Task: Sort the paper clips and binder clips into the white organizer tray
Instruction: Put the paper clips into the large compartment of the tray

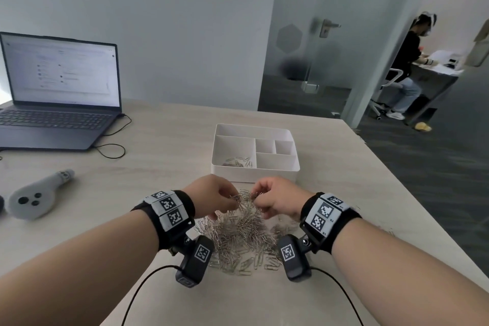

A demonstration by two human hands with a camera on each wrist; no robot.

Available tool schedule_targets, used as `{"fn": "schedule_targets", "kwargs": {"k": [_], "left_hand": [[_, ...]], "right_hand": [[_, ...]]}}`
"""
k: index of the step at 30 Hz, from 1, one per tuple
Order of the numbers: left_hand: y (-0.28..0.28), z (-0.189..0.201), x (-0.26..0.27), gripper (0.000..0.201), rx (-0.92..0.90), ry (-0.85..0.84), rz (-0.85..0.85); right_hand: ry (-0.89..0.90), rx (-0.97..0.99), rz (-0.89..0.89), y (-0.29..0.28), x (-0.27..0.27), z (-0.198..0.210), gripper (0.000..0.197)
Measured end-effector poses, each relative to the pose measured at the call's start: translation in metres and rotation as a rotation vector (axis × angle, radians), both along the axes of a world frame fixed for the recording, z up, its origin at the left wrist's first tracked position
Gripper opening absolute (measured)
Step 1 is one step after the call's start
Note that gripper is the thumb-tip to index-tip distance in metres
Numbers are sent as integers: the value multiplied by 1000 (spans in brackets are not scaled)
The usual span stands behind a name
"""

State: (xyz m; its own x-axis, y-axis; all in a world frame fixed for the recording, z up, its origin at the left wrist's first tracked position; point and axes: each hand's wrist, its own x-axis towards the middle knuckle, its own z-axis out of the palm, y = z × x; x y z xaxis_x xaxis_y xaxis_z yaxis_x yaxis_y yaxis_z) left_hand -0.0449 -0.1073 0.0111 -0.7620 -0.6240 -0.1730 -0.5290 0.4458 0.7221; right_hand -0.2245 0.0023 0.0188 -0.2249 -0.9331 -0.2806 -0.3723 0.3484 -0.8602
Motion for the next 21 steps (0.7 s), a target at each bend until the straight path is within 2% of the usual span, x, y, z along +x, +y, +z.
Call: {"fn": "schedule_targets", "kwargs": {"k": [5, 12, 16, 21], "left_hand": [[-23, 1, 0, 10, 66, 182, 96], [-65, 19, -14, 22, 65, 322, 243], [-81, 24, -30, 20, 12, 318, 285], [-91, 24, -49, 17, -165, 166, 276]], "right_hand": [[-203, -91, -90, -21, -7, 4, 18], [-340, -217, -220, -63, -24, 22, 19], [-298, -260, -278, -91, -25, 24, 17], [-43, -215, -282, -116, -18, 19, 15]]}}
